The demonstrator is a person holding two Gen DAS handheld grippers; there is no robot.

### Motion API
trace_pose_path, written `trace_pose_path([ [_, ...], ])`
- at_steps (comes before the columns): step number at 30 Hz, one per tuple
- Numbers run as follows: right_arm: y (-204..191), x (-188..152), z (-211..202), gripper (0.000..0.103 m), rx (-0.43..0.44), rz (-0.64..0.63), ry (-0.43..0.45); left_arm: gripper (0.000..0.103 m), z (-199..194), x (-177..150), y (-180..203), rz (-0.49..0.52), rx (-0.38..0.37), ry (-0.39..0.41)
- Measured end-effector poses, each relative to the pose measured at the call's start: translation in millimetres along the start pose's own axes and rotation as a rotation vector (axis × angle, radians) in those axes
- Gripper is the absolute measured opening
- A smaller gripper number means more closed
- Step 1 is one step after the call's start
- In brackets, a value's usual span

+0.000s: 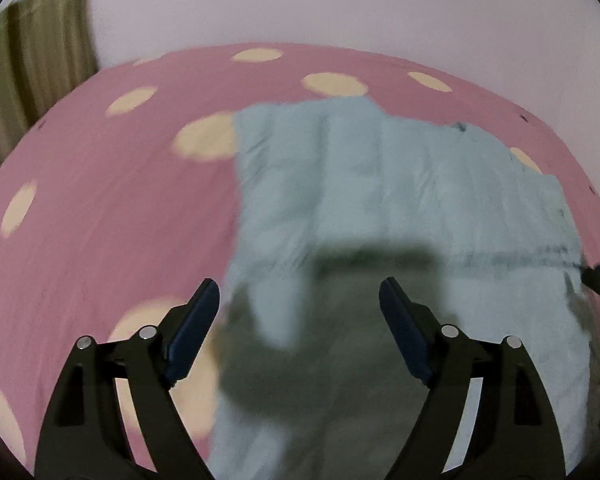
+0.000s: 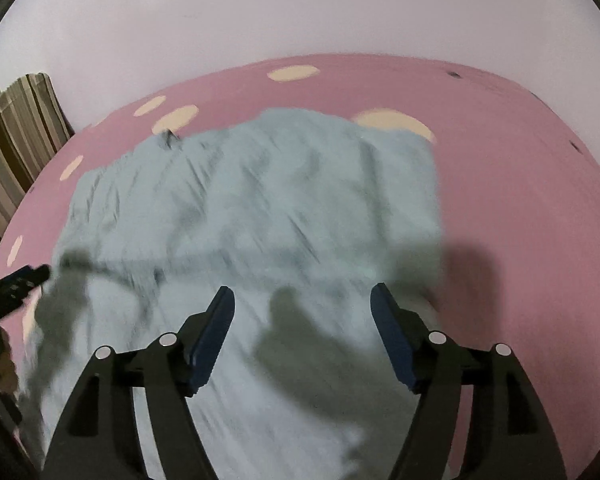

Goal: Fold large clothes

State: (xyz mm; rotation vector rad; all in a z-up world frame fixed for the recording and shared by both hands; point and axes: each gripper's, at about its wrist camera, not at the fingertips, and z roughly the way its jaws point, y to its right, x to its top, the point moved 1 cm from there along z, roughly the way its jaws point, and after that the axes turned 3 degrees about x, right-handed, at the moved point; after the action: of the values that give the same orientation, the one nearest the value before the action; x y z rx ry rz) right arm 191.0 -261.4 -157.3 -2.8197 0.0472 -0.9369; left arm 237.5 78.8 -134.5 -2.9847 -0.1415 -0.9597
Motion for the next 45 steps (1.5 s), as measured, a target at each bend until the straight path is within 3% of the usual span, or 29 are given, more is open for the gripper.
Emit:
trace_pose_path([
  [7,50.6,-79.5,-42.8,0.070,-0.048,0.068,-0.054,0.082,-38.1,-80.4,-62.4,-0.143,-0.026,-0.091],
  [15,69.6,-138.3,-68.1,0.070,-0.008,0.124,-0.081,0.082,-64.8,-136.8,-77.1,-0.168,-0.070,-0.121],
  [23,73.2,-166.2,-81.5,0.070,0.058,0.169,-0.083,0.082,-82.9,-162.1,-79.8,-0.172,-0.169,-0.106],
  [29,71.3,-174.9,-86.4,0.070,0.086,0.157,-0.072,0.080,-81.4,-162.5,-84.6,-0.179,-0.232,-0.104],
  [33,68.5,-177.1,-87.2,0.066,0.087,0.148,-0.071,0.067,-79.9,-163.6,-76.9,-0.154,-0.267,-0.124],
  [39,54.1,-180.1,-87.7,0.036,0.078,0.086,-0.080,0.039,-80.0,-166.4,-67.6,-0.132,-0.284,-0.134],
  [41,52.3,-180.5,-89.1,0.025,0.087,0.080,-0.079,0.022,-80.6,-167.6,-67.3,-0.138,-0.298,-0.140],
  [45,51.6,-181.8,-92.0,0.011,0.125,0.084,-0.084,0.011,-88.3,-168.6,-61.1,-0.125,-0.296,-0.123],
])
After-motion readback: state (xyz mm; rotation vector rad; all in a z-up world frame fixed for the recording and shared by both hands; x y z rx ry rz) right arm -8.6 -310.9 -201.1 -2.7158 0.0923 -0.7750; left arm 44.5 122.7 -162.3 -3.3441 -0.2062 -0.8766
